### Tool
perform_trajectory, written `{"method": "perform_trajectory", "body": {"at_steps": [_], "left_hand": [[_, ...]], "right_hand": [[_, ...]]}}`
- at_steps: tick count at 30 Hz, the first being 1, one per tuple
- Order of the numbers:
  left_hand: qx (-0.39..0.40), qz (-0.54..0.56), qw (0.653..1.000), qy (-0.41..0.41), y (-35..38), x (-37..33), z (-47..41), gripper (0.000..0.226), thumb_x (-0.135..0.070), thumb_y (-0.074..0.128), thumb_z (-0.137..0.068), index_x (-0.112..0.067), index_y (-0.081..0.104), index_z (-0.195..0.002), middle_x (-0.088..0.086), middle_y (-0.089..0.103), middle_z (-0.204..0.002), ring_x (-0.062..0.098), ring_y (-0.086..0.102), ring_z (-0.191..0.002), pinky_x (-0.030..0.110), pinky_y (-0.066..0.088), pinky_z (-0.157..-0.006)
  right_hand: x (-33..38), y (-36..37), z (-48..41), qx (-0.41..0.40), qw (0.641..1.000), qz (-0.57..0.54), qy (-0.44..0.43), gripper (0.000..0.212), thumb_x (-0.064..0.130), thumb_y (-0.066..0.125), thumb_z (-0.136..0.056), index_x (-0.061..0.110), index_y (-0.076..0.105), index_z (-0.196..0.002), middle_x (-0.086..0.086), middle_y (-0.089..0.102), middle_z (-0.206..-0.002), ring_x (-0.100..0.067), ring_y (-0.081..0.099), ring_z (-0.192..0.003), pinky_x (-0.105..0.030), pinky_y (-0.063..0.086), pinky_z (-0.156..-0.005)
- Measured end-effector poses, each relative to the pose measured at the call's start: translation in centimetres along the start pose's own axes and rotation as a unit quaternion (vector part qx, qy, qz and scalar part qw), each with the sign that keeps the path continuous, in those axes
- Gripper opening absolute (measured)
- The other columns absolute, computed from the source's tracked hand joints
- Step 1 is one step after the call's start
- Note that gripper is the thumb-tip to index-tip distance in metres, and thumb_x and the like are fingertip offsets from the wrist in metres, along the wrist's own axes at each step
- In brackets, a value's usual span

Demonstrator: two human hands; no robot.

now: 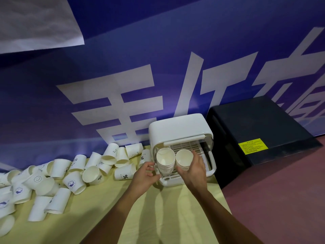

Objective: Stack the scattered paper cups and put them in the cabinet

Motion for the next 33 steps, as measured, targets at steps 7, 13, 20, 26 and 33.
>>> {"method": "perform_trajectory", "body": {"at_steps": [7,13,20,26,33], "left_hand": [[0.003,0.003,1.000,-0.011,0.2,1.1,-0.1,0.049,-0.029,0.081,-0.078,-0.030,0.057,-0.120,-0.008,0.061,-0.114,0.012,0.062,-0.099,0.027,0.054,-0.080],[0.004,0.011,1.000,-0.014,0.0,1.5,-0.3,0.045,-0.026,0.081,-0.079,-0.030,0.058,-0.118,-0.008,0.061,-0.113,0.014,0.062,-0.099,0.026,0.053,-0.080],[0.003,0.021,0.999,-0.026,-0.1,1.9,-0.9,0.047,-0.023,0.082,-0.079,-0.024,0.058,-0.119,-0.004,0.061,-0.112,0.018,0.063,-0.099,0.021,0.051,-0.077],[-0.012,0.029,0.999,-0.045,-0.7,2.8,-1.5,0.045,-0.018,0.081,-0.080,-0.023,0.059,-0.119,-0.001,0.061,-0.111,0.021,0.064,-0.099,0.018,0.050,-0.073],[-0.019,0.038,0.998,-0.049,-1.0,3.5,-1.3,0.045,-0.019,0.081,-0.080,-0.023,0.059,-0.119,-0.002,0.062,-0.112,0.021,0.064,-0.100,0.025,0.052,-0.080]], "right_hand": [[-2.3,1.6,-0.8,0.051,0.996,-0.041,0.056,0.082,0.041,0.080,-0.073,0.029,0.032,-0.139,-0.003,0.062,-0.125,-0.027,0.061,-0.113,-0.046,0.054,-0.091],[-2.2,1.6,-2.1,0.062,0.996,-0.053,0.039,0.070,0.045,0.080,-0.071,0.036,0.038,-0.125,0.007,0.066,-0.112,-0.020,0.063,-0.103,-0.043,0.055,-0.084],[-0.9,2.8,-4.7,0.052,0.995,-0.056,0.059,0.071,0.051,0.080,-0.071,0.037,0.038,-0.126,0.005,0.069,-0.114,-0.024,0.067,-0.105,-0.046,0.057,-0.086],[-1.0,3.8,-6.4,0.052,0.995,-0.061,0.054,0.084,0.073,0.069,-0.070,0.033,0.039,-0.138,0.002,0.068,-0.121,-0.025,0.065,-0.110,-0.046,0.056,-0.089],[-0.2,3.7,-6.0,0.075,0.990,-0.110,0.046,0.079,0.061,0.073,-0.080,0.024,0.041,-0.141,0.011,0.063,-0.122,-0.013,0.060,-0.110,-0.037,0.052,-0.094]]}}
Point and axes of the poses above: each hand's wrist, its own z-axis away from the middle knuckle, its own y-axis out of the palm, x = y × z, the point moved 5 cm from there along -z, towards the middle knuckle
